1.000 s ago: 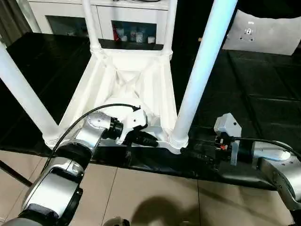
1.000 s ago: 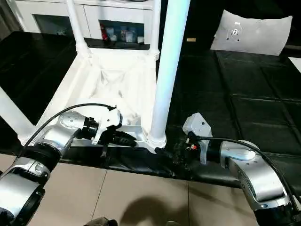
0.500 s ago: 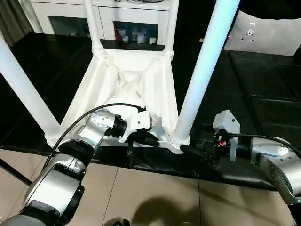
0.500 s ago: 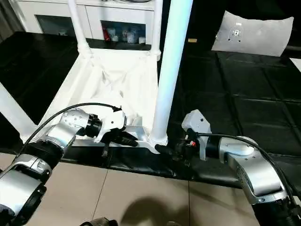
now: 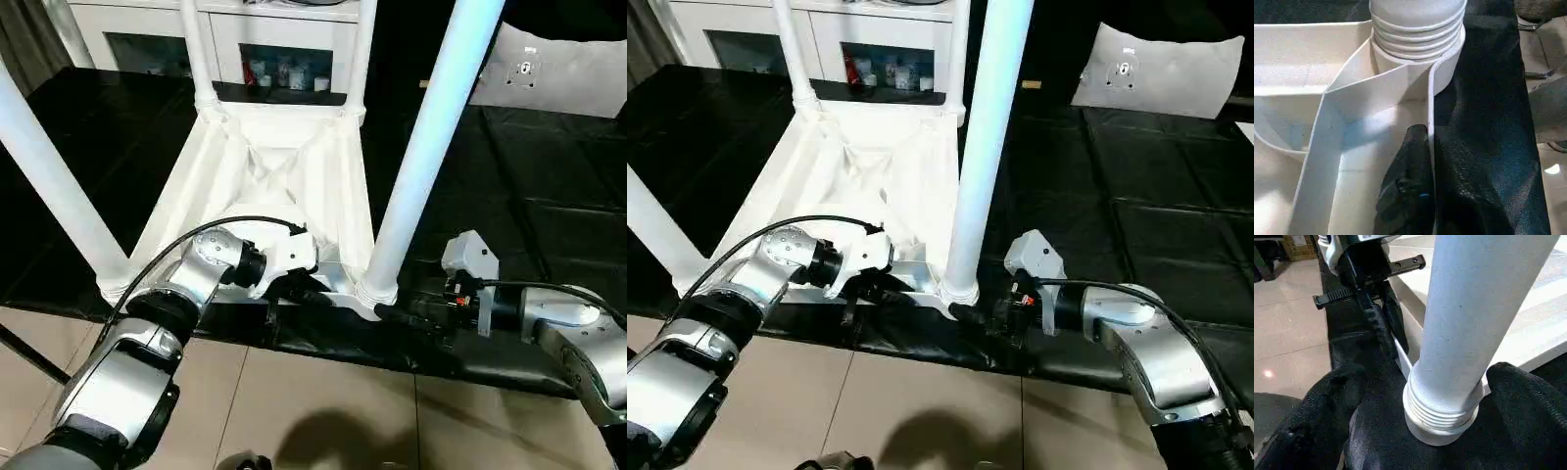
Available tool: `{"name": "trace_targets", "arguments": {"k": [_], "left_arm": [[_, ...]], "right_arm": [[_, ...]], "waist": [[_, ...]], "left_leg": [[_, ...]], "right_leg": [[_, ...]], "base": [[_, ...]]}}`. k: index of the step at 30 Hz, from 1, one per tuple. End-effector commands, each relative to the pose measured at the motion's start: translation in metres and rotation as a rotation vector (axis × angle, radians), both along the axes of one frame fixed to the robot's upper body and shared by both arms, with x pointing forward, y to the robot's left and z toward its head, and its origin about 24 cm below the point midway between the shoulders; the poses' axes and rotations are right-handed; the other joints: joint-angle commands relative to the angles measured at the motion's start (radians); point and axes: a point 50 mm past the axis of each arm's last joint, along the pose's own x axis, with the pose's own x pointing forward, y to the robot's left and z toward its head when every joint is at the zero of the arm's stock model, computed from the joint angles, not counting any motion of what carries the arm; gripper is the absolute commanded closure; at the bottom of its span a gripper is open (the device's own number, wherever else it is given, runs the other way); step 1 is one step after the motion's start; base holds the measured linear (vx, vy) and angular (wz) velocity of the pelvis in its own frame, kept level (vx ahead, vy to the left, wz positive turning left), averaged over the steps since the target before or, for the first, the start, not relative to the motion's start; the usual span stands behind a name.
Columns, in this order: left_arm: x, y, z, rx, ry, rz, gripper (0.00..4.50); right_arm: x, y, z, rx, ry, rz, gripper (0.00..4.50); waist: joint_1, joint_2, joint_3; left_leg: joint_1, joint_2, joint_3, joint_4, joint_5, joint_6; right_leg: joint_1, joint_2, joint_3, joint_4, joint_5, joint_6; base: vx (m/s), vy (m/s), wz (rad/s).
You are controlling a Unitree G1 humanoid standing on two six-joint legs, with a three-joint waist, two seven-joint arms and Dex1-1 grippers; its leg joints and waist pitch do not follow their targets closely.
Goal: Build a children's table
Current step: Rotate leg to tighten
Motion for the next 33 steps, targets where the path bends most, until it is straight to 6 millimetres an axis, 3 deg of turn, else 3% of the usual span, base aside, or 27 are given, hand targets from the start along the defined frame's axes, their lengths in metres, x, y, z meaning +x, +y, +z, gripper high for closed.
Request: {"name": "trace_targets", "arguments": {"k": [1, 12, 16, 20, 22, 23, 27, 33], "left_arm": [[-0.005, 0.002, -0.013, 0.033, 0.056, 0.003, 4.44], [-0.013, 0.002, -0.017, 0.015, 0.08, -0.068, 4.44], [-0.025, 0.004, -0.015, 0.052, 0.061, -0.231, 4.5], [-0.026, 0.003, -0.011, 0.045, 0.051, -0.251, 4.5], [-0.026, 0.002, -0.01, 0.042, 0.049, -0.252, 4.5], [-0.026, 0.002, -0.01, 0.042, 0.044, -0.249, 4.5], [-0.025, 0.003, -0.009, 0.038, 0.038, -0.241, 4.5], [-0.027, 0.006, -0.009, 0.039, 0.047, -0.241, 4.5]], "right_arm": [[0.001, -0.002, 0.002, -0.009, -0.013, 0.006, 0.0], [0.007, -0.005, 0.002, -0.019, -0.035, 0.002, 0.0], [0.01, -0.003, 0.005, 0.053, 0.015, 0.147, 0.37], [0.01, 0.0, 0.006, 0.073, 0.052, 0.222, 0.74], [0.01, 0.0, 0.006, 0.078, 0.066, 0.238, 0.86], [0.01, 0.001, 0.006, 0.079, 0.078, 0.259, 0.94], [0.012, 0.002, 0.003, 0.08, 0.119, 0.316, 1.3], [0.016, 0.003, -0.001, 0.066, 0.155, 0.363, 1.75]], "waist": [[-0.001, -0.011, -0.059], [-0.002, -0.01, -0.064], [-0.001, -0.007, -0.068], [0.015, -0.003, -0.073], [0.022, -0.001, -0.073], [0.024, -0.013, -0.073], [0.024, -0.009, -0.073], [0.025, -0.01, -0.074]], "left_leg": [[0.032, 0.076, -0.034, -0.08, -0.219, 0.045], [0.031, 0.075, -0.033, -0.078, -0.204, 0.052], [0.026, 0.078, -0.031, -0.073, -0.162, 0.084], [0.034, 0.083, -0.024, -0.068, -0.128, 0.104], [0.034, 0.085, -0.024, -0.069, -0.123, 0.103], [0.033, 0.084, -0.023, -0.07, -0.132, 0.099], [0.029, 0.081, -0.025, -0.07, -0.141, 0.087], [0.028, 0.08, -0.025, -0.067, -0.11, 0.1]], "right_leg": [[0.018, -0.075, 0.027, -0.078, -0.098, -0.279], [0.021, -0.075, 0.026, -0.076, -0.066, -0.283], [0.027, -0.077, 0.022, -0.066, 0.018, -0.307], [0.02, -0.073, 0.016, -0.057, 0.076, -0.323], [0.021, -0.073, 0.013, -0.054, 0.078, -0.324], [0.021, -0.073, 0.013, -0.055, 0.065, -0.321], [0.023, -0.078, 0.012, -0.057, 0.021, -0.315], [0.022, -0.076, 0.01, -0.052, 0.052, -0.315]], "base": [[0.0, 0.0, 0.0], [0.0, 0.0, 0.0], [0.0, 0.0, 0.0], [0.0, 0.0, 0.0], [0.0, 0.0, 0.0], [0.0, 0.0, 0.0], [0.0, 0.0, 0.0], [0.0, 0.0, 0.0]]}}
